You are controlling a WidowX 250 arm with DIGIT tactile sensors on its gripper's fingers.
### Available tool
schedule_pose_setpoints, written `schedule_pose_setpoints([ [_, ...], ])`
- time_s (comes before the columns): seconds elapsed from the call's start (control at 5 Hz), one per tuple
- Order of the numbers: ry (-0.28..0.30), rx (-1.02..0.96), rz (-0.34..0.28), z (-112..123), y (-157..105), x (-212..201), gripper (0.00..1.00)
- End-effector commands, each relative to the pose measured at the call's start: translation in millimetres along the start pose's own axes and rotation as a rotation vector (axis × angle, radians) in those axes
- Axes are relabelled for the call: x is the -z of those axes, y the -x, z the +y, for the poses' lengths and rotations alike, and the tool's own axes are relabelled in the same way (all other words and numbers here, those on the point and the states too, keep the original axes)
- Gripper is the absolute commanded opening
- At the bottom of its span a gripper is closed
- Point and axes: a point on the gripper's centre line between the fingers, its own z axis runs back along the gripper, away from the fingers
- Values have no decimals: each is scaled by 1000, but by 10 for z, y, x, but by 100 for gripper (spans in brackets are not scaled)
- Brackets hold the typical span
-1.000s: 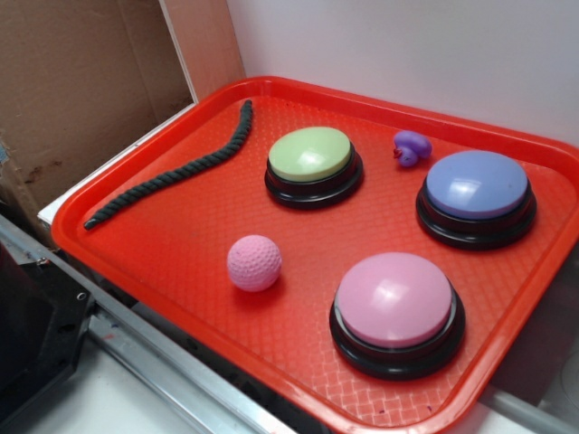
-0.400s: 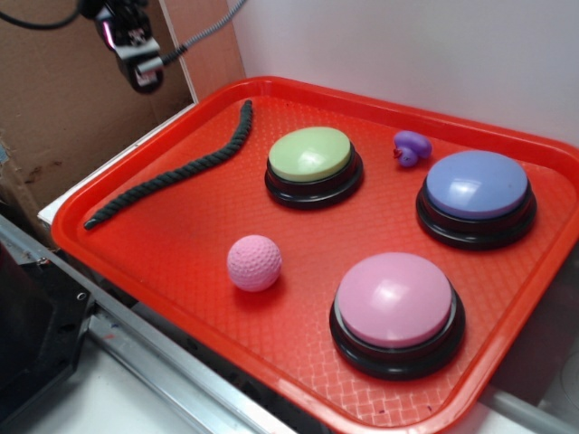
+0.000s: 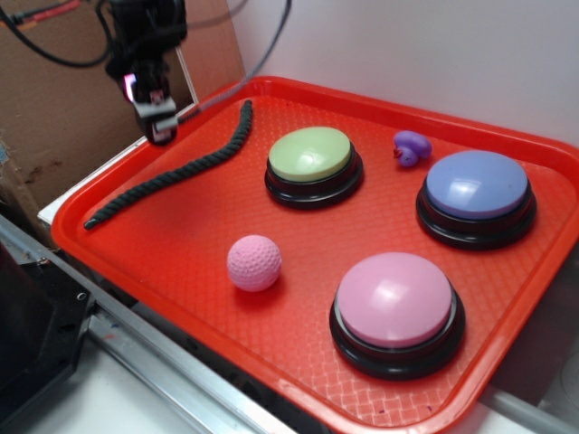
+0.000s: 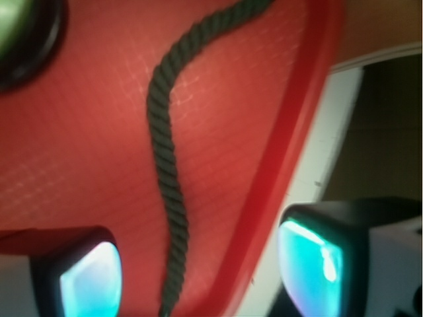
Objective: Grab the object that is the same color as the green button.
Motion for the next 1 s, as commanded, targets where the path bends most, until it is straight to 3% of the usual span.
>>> schedule_pose_setpoints([
  [0.0,-3,-96,24,15,33,356,100],
  [0.4,53,-87,134,-39,41,705,100],
  [0.6,66,-107,147,-74,51,763,0],
  [0.8,57,-105,151,-102,41,718,0],
])
